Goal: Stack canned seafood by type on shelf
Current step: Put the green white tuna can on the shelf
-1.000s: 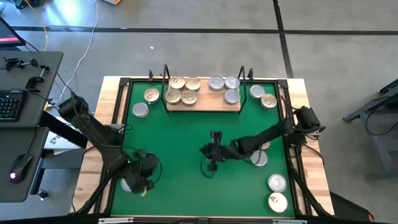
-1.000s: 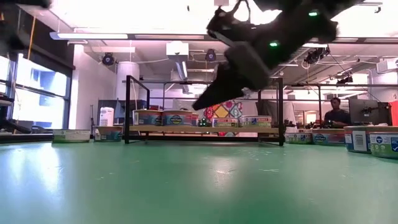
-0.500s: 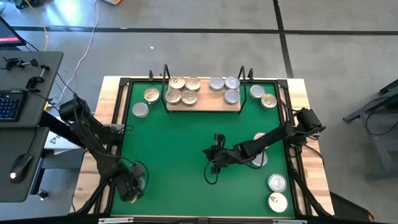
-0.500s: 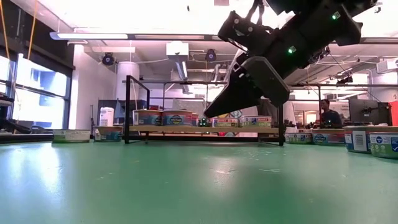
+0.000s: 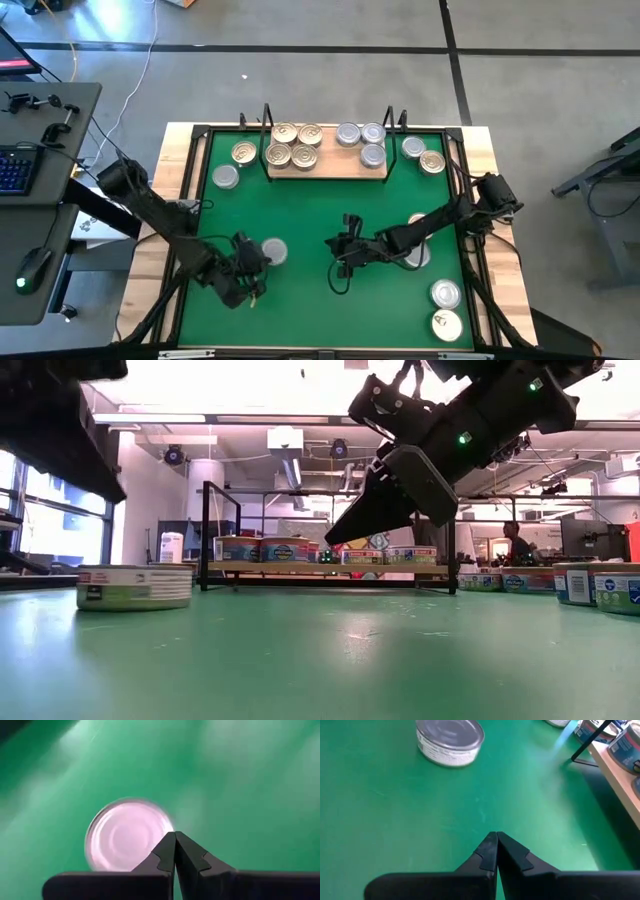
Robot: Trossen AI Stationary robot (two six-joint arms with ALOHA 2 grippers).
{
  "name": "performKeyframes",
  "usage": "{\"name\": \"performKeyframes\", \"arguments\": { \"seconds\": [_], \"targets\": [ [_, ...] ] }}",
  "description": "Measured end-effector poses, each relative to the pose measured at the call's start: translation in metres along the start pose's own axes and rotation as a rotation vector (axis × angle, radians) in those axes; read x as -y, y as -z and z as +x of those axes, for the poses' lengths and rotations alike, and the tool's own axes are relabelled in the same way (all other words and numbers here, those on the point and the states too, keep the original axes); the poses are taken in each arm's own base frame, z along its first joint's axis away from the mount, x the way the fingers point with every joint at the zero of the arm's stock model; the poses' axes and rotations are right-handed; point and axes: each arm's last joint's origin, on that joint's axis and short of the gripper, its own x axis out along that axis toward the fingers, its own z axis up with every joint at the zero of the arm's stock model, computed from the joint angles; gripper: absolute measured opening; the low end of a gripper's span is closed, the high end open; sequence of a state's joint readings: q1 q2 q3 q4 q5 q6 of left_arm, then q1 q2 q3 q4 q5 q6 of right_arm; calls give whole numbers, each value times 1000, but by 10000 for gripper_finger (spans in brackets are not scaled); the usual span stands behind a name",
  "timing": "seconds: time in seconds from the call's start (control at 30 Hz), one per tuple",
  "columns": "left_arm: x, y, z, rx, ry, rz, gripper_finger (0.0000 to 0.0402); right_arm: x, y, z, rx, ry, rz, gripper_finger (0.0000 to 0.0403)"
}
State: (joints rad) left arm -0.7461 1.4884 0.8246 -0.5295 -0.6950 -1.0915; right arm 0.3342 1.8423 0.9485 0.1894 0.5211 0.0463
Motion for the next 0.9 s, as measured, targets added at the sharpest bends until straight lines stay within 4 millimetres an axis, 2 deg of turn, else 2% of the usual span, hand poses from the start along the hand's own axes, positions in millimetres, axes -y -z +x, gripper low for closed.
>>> {"name": "performKeyframes", "arguments": {
  "seconds": [0.17,0.33,0.47,0.6,0.73,0.9],
  "targets": [
    [-17,-2,9,-51,-114,-22,0,6,-2,4,14,-11,64,0],
    [-36,13,26,-75,-154,-43,0,12,-3,7,11,-12,118,0],
    [-45,28,40,-8,-97,-124,0,14,-4,8,16,-34,132,0],
    [-49,40,49,88,31,-163,0,14,-8,8,53,-37,147,0],
    [-47,42,51,172,171,-122,0,14,-11,8,82,-39,139,0],
    [-40,32,46,217,210,-70,0,14,-12,7,93,-40,142,0]
  ]
}}
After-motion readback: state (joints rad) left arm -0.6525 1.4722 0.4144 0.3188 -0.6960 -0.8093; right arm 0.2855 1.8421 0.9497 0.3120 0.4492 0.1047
